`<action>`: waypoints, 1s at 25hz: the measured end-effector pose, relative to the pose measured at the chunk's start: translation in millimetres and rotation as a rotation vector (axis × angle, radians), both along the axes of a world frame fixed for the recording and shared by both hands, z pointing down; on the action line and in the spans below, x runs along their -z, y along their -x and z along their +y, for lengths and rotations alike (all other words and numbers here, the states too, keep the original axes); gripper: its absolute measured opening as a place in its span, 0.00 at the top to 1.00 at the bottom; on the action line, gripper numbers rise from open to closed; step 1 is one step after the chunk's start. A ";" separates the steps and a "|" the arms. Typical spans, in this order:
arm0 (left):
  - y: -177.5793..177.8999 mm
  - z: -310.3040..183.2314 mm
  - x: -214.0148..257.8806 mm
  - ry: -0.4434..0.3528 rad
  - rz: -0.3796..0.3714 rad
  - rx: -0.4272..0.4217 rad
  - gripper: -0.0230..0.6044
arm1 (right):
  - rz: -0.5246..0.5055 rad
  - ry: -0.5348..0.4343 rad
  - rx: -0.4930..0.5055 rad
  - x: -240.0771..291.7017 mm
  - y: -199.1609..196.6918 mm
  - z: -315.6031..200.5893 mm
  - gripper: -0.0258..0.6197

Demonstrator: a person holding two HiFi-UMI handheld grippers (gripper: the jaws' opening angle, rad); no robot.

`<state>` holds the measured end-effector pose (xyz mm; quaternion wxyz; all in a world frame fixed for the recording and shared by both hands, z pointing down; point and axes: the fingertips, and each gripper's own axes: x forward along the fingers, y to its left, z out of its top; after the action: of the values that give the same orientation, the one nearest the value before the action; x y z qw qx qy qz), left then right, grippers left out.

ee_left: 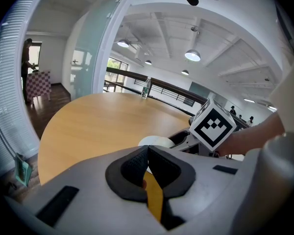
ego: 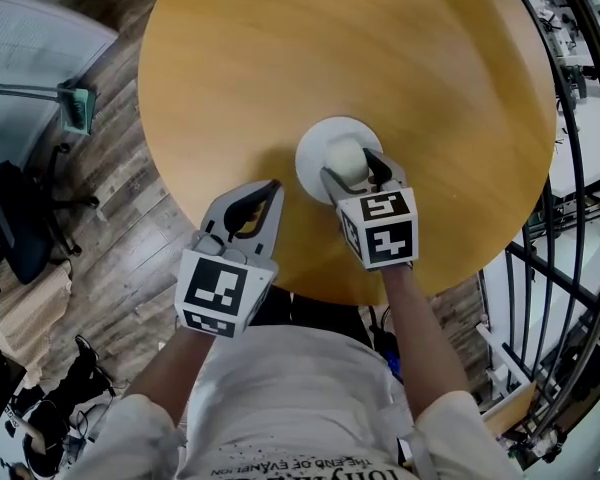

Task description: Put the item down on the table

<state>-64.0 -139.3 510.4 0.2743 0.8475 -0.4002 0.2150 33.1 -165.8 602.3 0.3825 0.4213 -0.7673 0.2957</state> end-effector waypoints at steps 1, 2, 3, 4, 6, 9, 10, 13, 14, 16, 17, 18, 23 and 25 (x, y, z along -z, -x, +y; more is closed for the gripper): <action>0.4 -0.2 -0.3 0.002 0.000 0.000 0.93 | 0.005 0.001 0.000 -0.8 -0.2 -0.5 0.45; 0.7 -0.5 -0.3 0.004 0.001 0.001 0.93 | 0.010 0.002 0.000 -1.1 -0.4 -1.1 0.45; 0.8 -0.7 -0.1 0.006 0.002 0.002 0.93 | 0.014 0.002 0.000 -1.1 -0.7 -1.4 0.45; 0.6 -0.6 0.2 0.008 0.002 0.003 0.93 | 0.016 0.003 -0.001 -1.1 -1.1 -1.5 0.45; 0.5 -0.3 -0.5 0.011 0.002 0.002 0.93 | 0.019 0.005 -0.002 -2.3 -1.3 -1.6 0.45; 3.3 -2.6 -4.3 0.016 0.001 0.001 0.93 | 0.028 0.008 -0.002 -7.0 0.9 -3.6 0.45; 4.2 -3.7 -5.2 0.018 0.002 0.001 0.93 | 0.030 0.011 -0.003 -8.5 1.5 -4.4 0.45; 4.7 -4.6 -5.6 0.021 0.002 -0.001 0.93 | 0.032 0.017 -0.007 -10.4 1.1 -4.2 0.45; 4.6 -4.2 -5.6 0.021 0.002 -0.002 0.93 | 0.034 0.018 -0.008 -10.7 0.7 -3.8 0.45; 4.1 -3.5 -6.0 0.023 0.002 -0.003 0.93 | 0.034 0.020 -0.011 -11.3 -0.3 -3.2 0.45; 3.7 -3.1 -6.3 0.025 0.002 -0.003 0.93 | 0.035 0.019 -0.012 -11.4 -1.0 -3.3 0.45; 3.1 -2.6 -6.7 0.026 0.002 -0.002 0.93 | 0.036 0.018 -0.012 -11.5 -1.8 -3.5 0.45; -0.1 0.5 -6.9 0.028 0.001 -0.007 0.93 | 0.070 0.019 0.019 -11.9 -2.4 -1.0 0.45; -0.1 -0.1 -6.6 0.027 0.000 -0.008 0.93 | 0.084 0.023 0.030 -12.2 -1.3 0.2 0.45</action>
<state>-63.8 -139.5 517.0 0.2849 0.8453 -0.3940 0.2213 34.4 -165.6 614.4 0.4237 0.4173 -0.7533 0.2807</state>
